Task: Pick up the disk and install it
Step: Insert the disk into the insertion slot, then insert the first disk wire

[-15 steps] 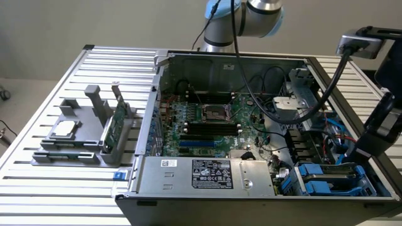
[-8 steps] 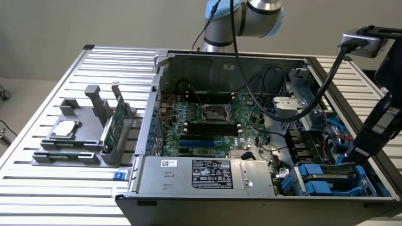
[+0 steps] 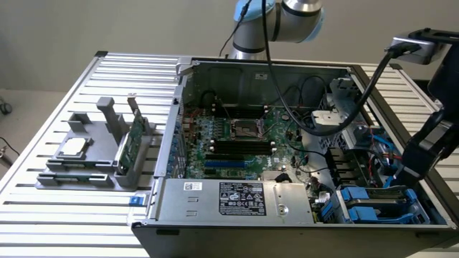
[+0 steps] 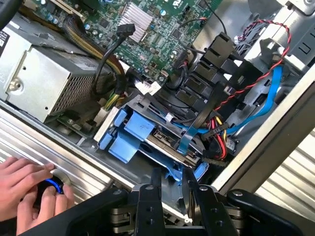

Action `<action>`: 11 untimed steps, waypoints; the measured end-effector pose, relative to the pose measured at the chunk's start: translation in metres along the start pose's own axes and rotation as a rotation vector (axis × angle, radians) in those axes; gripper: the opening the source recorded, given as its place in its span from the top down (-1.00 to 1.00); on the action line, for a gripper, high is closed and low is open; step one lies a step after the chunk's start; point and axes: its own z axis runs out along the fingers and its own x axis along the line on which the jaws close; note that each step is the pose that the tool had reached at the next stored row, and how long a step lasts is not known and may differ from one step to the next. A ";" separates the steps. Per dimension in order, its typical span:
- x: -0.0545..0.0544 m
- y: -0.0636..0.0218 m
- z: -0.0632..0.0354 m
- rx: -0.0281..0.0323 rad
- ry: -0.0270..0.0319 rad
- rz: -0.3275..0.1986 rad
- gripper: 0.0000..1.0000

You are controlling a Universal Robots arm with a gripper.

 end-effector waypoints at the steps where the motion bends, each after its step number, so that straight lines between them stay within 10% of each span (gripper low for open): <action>1: 0.000 0.0000 0.0000 -0.0009 -0.0010 0.010 0.37; 11: 0.000 0.0000 0.0000 -0.0137 -0.0119 0.112 0.37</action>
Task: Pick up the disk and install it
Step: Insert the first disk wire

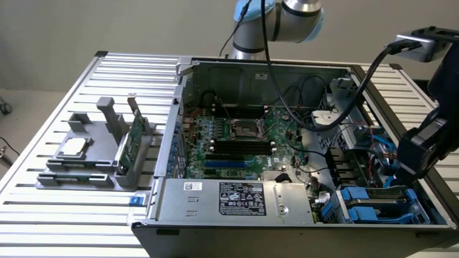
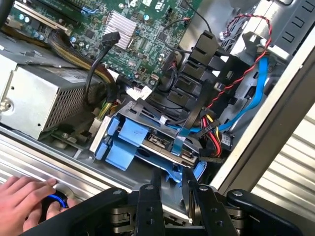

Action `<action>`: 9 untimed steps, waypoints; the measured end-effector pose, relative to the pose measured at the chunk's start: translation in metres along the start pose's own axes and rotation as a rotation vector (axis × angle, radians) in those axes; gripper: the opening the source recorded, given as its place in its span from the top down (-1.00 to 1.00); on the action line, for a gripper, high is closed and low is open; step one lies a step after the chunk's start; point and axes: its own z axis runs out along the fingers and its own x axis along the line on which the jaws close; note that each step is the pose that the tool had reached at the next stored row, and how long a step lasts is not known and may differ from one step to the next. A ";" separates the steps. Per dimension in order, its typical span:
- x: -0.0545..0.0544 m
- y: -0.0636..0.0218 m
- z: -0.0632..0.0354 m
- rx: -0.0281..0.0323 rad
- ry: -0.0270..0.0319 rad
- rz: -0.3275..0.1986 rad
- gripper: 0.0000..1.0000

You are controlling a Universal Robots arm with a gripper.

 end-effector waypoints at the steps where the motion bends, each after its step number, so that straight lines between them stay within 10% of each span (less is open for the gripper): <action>1: 0.000 0.0000 0.0000 -0.0015 -0.0012 0.010 0.37; 9: 0.000 0.0000 0.0000 -0.0144 -0.0116 0.089 0.37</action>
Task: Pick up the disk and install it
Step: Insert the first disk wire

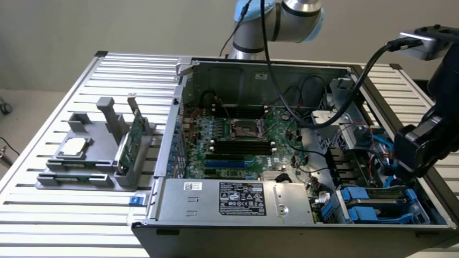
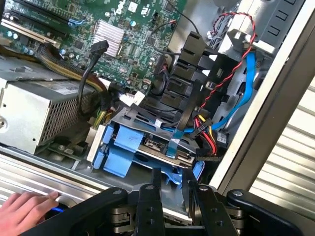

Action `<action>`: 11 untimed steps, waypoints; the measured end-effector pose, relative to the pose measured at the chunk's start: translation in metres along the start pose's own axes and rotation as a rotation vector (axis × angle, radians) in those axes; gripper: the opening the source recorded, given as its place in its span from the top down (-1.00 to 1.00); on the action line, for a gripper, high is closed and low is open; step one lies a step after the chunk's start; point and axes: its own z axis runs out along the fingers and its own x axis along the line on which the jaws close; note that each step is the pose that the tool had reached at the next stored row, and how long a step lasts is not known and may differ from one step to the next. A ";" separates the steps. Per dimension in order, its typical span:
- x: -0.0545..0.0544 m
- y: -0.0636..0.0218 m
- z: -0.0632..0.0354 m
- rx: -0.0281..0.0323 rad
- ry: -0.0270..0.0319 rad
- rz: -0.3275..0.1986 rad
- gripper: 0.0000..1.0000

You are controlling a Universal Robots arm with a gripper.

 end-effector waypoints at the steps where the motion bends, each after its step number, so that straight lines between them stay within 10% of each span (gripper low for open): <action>1: 0.000 0.0000 0.0000 -0.0017 -0.0015 0.009 0.37; 11: 0.000 0.0000 0.0000 -0.0229 -0.0217 0.101 0.37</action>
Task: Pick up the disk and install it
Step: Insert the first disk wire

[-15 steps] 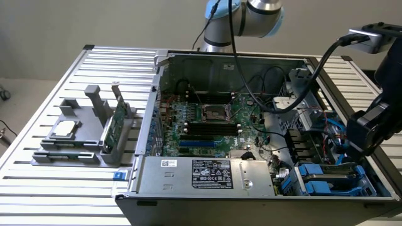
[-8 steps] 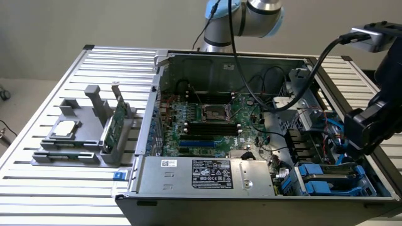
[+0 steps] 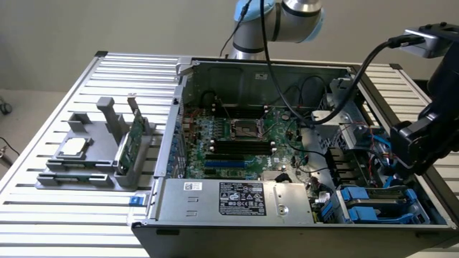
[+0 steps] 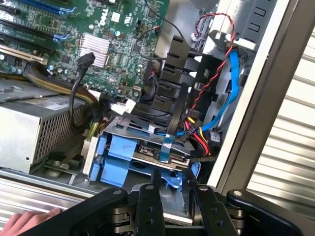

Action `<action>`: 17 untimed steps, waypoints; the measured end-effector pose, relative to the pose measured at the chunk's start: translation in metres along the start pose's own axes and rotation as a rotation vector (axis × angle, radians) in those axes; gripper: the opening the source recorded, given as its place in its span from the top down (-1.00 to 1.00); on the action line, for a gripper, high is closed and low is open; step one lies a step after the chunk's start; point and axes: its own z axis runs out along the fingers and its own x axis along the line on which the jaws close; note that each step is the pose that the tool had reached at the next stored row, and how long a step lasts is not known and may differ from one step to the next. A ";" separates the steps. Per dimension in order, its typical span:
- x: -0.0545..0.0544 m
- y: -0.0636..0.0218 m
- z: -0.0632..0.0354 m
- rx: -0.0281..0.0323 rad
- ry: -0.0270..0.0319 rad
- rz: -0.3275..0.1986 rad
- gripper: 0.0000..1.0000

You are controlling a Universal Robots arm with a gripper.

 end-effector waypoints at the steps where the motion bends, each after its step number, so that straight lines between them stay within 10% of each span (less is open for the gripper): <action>1: 0.000 0.0000 0.0000 -0.0022 -0.0021 0.009 0.37; 17: 0.000 0.0000 0.0002 -0.0290 -0.0385 0.153 0.37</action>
